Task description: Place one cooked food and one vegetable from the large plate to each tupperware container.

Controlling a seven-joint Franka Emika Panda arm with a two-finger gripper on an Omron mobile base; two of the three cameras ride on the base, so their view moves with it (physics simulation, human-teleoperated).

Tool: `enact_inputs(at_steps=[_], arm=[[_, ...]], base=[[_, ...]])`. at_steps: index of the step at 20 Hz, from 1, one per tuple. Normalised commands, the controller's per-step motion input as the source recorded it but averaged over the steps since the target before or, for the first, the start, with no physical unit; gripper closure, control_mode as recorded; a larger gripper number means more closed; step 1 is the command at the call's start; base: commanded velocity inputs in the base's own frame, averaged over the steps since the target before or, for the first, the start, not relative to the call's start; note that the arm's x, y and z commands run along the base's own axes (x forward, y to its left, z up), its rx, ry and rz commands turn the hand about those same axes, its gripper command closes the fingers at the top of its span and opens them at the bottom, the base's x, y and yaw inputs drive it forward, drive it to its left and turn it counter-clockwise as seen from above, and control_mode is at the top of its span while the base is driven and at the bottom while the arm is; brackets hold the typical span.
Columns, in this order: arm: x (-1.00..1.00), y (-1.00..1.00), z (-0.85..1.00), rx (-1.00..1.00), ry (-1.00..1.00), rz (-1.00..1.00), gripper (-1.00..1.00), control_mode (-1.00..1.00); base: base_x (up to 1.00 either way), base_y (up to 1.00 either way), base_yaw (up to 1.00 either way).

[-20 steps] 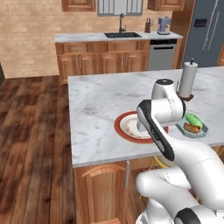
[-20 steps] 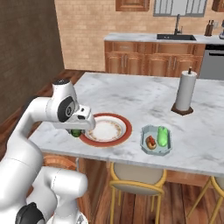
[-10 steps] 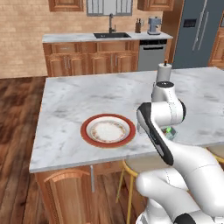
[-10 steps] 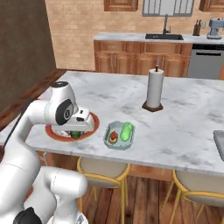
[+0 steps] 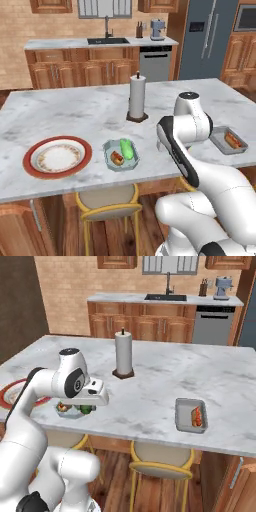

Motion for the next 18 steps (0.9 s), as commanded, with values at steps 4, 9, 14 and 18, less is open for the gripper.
enact_inputs(at_steps=[4,9,14,18], arm=[[0.0,0.0,0.0,0.0,0.0,0.0,1.0,1.0],[0.0,0.0,0.0,0.0,0.0,0.0,1.0,1.0],[0.0,0.0,0.0,0.0,0.0,0.0,1.0,1.0],[0.0,0.0,0.0,0.0,0.0,0.0,1.0,1.0]], base=[[0.03,-1.0,0.0],[0.15,-0.88,0.0],[0.33,-0.38,0.0],[0.5,0.15,-0.01]])
